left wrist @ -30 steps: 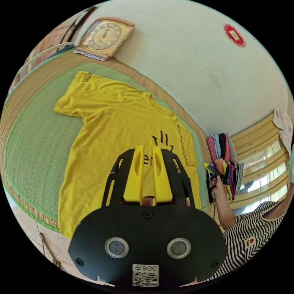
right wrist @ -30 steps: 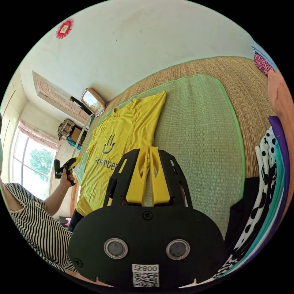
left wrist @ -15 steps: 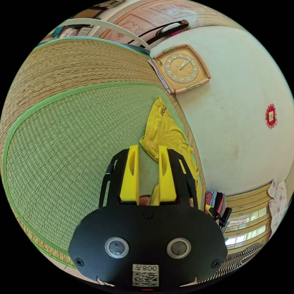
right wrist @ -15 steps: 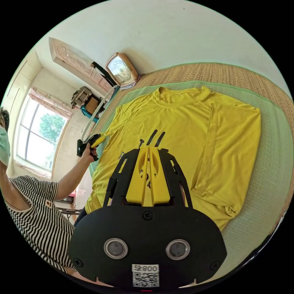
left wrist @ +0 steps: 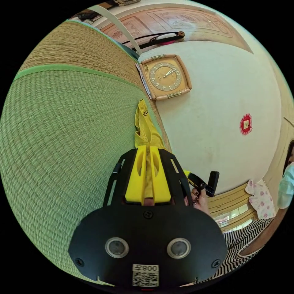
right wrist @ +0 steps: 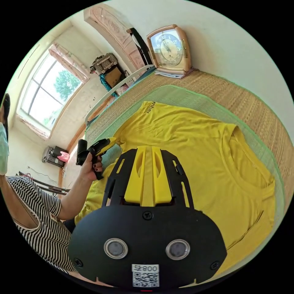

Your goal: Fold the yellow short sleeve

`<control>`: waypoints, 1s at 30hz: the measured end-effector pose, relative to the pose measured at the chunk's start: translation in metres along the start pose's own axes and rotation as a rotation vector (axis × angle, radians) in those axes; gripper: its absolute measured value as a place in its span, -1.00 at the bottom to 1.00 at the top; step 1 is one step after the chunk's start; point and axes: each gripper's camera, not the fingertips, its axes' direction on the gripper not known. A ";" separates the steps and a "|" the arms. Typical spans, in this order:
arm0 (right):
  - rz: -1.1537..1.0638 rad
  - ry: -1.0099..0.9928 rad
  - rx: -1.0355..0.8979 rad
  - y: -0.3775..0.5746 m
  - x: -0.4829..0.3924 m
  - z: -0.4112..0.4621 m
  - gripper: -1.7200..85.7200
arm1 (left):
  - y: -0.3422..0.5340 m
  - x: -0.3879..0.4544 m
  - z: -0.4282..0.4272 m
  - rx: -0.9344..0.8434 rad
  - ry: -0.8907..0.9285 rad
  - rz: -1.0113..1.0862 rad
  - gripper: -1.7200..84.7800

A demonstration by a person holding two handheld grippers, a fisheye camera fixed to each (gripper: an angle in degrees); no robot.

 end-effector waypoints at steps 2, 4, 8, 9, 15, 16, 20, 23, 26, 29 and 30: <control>-0.077 0.008 -0.044 -0.055 -0.018 0.031 -0.85 | -0.003 -0.004 -0.004 0.009 0.027 0.011 -0.92; -0.135 0.029 -0.079 -0.096 -0.030 0.054 -0.84 | -0.009 -0.007 -0.007 0.006 0.036 0.043 -0.92; -0.238 0.100 -0.127 -0.185 -0.055 0.105 -0.81 | -0.019 -0.011 -0.010 -0.002 0.057 0.064 -0.92; -0.249 0.103 -0.135 -0.197 -0.057 0.113 -0.81 | -0.022 -0.012 -0.011 -0.009 0.052 0.070 -0.92; -0.334 0.124 -0.209 -0.285 -0.086 0.175 -0.80 | -0.035 -0.012 -0.013 -0.028 0.037 0.099 -0.92; -0.345 0.146 -0.220 -0.297 -0.091 0.185 -0.80 | -0.037 -0.011 -0.012 -0.037 0.034 0.105 -0.92; -0.344 0.169 -0.305 -0.329 -0.104 0.220 -0.80 | -0.042 -0.006 -0.008 -0.052 0.011 0.131 -0.92; -0.357 0.229 -0.378 -0.340 -0.109 0.241 -0.85 | -0.046 -0.004 -0.003 -0.074 0.017 0.143 -0.92; -0.375 0.284 -0.381 -0.348 -0.114 0.243 -0.92 | -0.050 -0.002 0.002 -0.082 0.033 0.147 -0.92; -0.389 0.290 -0.392 -0.354 -0.118 0.244 -0.94 | -0.053 0.003 0.009 -0.099 0.031 0.158 -0.92; -0.391 0.292 -0.393 -0.355 -0.118 0.244 -0.94 | -0.054 0.005 0.012 -0.103 0.029 0.165 -0.92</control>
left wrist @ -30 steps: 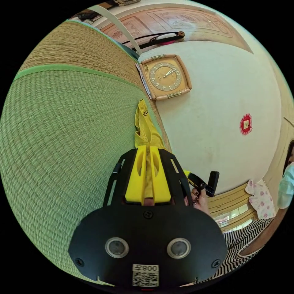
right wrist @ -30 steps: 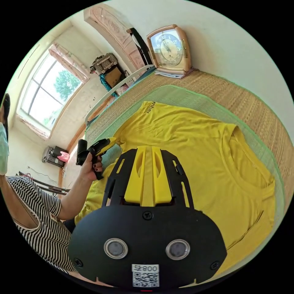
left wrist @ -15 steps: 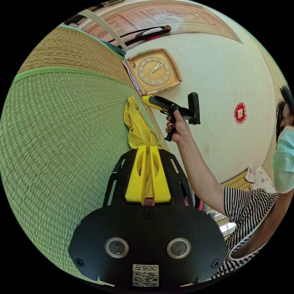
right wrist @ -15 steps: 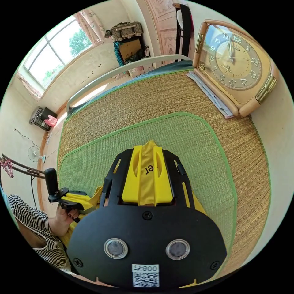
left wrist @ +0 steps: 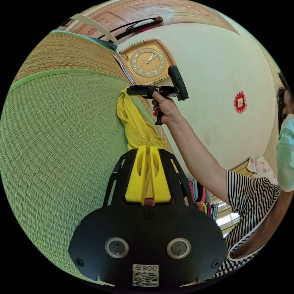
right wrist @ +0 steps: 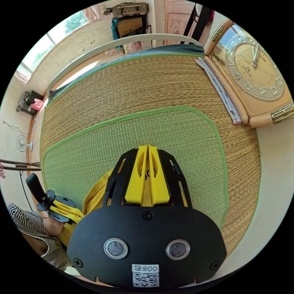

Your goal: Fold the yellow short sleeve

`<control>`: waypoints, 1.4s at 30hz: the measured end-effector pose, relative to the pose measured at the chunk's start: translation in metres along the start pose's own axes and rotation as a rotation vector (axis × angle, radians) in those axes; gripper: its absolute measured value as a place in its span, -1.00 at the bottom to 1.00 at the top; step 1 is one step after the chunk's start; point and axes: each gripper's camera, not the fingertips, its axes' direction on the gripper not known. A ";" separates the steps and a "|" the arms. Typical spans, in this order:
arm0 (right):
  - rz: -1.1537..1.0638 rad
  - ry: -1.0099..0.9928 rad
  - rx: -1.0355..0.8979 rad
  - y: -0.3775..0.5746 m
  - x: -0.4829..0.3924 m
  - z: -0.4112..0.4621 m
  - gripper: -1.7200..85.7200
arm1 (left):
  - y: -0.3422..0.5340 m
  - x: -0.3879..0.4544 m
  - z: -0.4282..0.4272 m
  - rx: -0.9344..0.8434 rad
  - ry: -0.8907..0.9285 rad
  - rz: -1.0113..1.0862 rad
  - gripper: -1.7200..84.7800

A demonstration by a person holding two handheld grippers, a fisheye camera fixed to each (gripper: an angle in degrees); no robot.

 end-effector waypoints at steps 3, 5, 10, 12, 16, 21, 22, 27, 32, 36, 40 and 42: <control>-0.008 -0.016 -0.012 -0.006 0.003 -0.004 -0.95 | -0.003 0.005 0.007 -0.005 0.003 0.010 -0.92; 0.006 -0.050 0.019 -0.003 0.010 -0.014 -0.95 | -0.005 0.008 0.012 -0.009 0.015 0.015 -0.92; 0.016 -0.082 0.103 0.023 0.028 -0.051 -0.95 | -0.012 0.030 0.029 -0.023 0.082 0.094 -0.93; 0.025 -0.111 0.153 0.044 0.039 -0.068 -0.95 | -0.015 0.040 0.040 -0.062 0.146 0.140 -0.93; 0.095 -0.158 0.263 0.110 0.069 -0.109 -0.96 | -0.021 0.064 0.072 -0.219 0.230 0.235 -0.93; 0.203 -0.134 0.334 0.199 0.097 -0.136 -0.96 | -0.021 0.091 0.107 -0.354 0.246 0.310 -0.93; 0.236 -0.128 0.331 0.219 0.104 -0.135 -0.96 | -0.020 0.096 0.117 -0.387 0.245 0.322 -0.93; 0.367 -0.168 0.313 0.280 0.129 -0.115 -0.96 | -0.014 0.118 0.158 -0.536 0.227 0.360 -0.92; 0.440 -0.189 0.265 0.320 0.142 -0.090 -0.95 | -0.009 0.137 0.191 -0.653 0.188 0.389 -0.91; 0.510 -0.224 0.259 0.344 0.152 -0.078 -0.95 | -0.002 0.149 0.221 -0.745 0.137 0.388 -0.87; 0.542 -0.208 0.322 0.364 0.147 -0.088 -0.92 | 0.001 0.165 0.240 -0.774 0.175 0.405 -0.81; 0.478 -0.220 0.327 0.360 0.131 -0.092 -0.89 | 0.000 0.173 0.242 -0.743 0.194 0.415 -0.79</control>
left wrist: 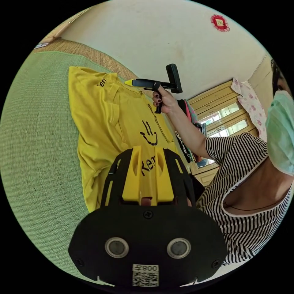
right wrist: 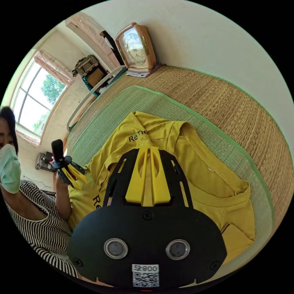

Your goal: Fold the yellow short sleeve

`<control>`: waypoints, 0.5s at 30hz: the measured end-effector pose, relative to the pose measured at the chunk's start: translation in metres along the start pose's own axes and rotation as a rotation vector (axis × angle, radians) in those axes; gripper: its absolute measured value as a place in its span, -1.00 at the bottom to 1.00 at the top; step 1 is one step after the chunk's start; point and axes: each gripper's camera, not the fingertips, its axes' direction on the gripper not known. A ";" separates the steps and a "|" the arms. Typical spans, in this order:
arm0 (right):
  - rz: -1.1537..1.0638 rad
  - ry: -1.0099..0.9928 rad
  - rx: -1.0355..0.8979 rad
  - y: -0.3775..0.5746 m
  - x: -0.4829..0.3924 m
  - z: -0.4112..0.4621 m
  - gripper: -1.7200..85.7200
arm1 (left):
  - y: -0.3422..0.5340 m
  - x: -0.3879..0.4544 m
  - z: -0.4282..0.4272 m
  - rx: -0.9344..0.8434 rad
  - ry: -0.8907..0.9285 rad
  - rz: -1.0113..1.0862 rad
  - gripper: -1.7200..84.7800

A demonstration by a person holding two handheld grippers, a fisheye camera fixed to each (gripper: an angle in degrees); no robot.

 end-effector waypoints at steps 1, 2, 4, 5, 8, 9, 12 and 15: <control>-0.051 -0.001 -0.020 0.002 -0.014 0.002 -0.87 | -0.003 0.004 -0.002 0.042 -0.026 0.001 -0.79; -0.100 0.020 -0.037 0.003 -0.030 0.006 -0.84 | -0.004 0.006 -0.003 0.068 -0.047 -0.002 -0.78; -0.174 0.047 -0.081 0.005 -0.051 0.016 -0.83 | -0.009 0.013 -0.001 0.126 -0.161 -0.028 -0.77; -0.207 0.063 -0.100 0.006 -0.063 0.022 -0.82 | -0.011 0.014 0.001 0.131 -0.189 -0.038 -0.78; -0.288 0.147 -0.114 0.011 -0.087 0.032 -0.82 | -0.022 0.014 0.023 0.047 -0.268 -0.076 -0.79; -0.304 0.163 -0.120 0.012 -0.091 0.034 -0.82 | -0.027 0.014 0.034 -0.002 -0.278 -0.084 -0.81; -0.353 0.286 -0.139 0.016 -0.106 0.043 -0.83 | -0.037 0.018 0.052 -0.063 -0.327 -0.094 -0.88; -0.374 0.342 -0.185 0.019 -0.110 0.055 -0.84 | -0.043 0.023 0.062 -0.079 -0.356 -0.089 -0.93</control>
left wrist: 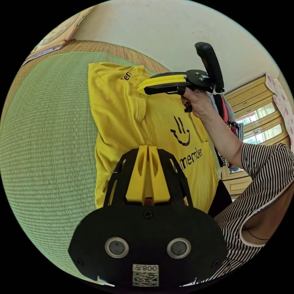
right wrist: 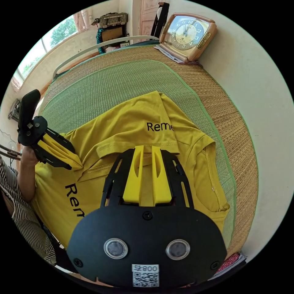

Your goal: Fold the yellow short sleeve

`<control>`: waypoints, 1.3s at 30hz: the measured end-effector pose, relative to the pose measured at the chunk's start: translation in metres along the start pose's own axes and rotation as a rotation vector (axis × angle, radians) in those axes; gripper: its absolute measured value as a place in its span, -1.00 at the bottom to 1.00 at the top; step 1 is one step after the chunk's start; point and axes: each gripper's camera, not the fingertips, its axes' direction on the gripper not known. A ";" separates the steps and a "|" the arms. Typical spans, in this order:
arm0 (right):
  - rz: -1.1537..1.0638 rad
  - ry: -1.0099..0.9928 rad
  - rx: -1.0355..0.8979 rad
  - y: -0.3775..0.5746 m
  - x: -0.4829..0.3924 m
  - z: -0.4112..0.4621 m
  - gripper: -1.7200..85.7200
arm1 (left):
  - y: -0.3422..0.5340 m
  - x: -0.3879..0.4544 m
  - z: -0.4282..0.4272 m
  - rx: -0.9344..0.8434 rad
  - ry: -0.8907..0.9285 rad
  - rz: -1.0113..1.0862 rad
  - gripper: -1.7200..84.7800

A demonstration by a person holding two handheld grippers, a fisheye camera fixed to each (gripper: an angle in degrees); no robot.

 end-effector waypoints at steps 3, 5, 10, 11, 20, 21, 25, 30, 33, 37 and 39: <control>-0.001 0.006 -0.020 0.003 -0.004 0.005 -0.89 | -0.004 0.006 0.004 -0.002 0.004 0.004 -0.94; -0.004 0.007 -0.021 0.006 -0.006 0.002 -0.93 | -0.005 0.009 0.006 0.000 0.010 0.005 -0.95; 0.010 -0.034 0.007 0.015 -0.003 -0.017 -0.95 | -0.007 0.019 0.004 0.046 0.086 0.039 -0.95; 0.012 -0.034 0.016 0.018 -0.002 -0.025 -0.95 | -0.007 0.020 0.004 0.050 0.093 0.043 -0.95; 0.051 -0.076 -0.014 0.039 0.006 -0.020 -0.95 | -0.007 0.036 0.020 -0.029 -0.025 0.052 -0.94; 0.052 -0.078 -0.013 0.041 0.006 -0.020 -0.95 | -0.006 0.039 0.020 -0.043 -0.047 0.055 -0.94; 0.055 -0.093 0.008 0.051 0.004 -0.031 -0.95 | 0.002 0.042 0.015 -0.030 0.007 0.073 -0.95; 0.062 -0.071 -0.006 0.064 0.007 -0.037 -0.95 | 0.015 0.041 0.007 0.020 0.112 0.091 -0.95; 0.086 -0.135 -0.035 0.072 0.012 -0.026 -0.95 | 0.019 0.038 0.022 -0.085 0.105 0.066 -0.94; 0.134 -0.100 -0.037 0.086 0.013 -0.025 -0.95 | 0.034 0.041 0.007 0.009 0.149 0.087 -0.92; 0.160 -0.097 -0.012 0.094 0.015 -0.029 -0.95 | 0.042 0.036 0.003 0.039 0.160 0.063 -0.92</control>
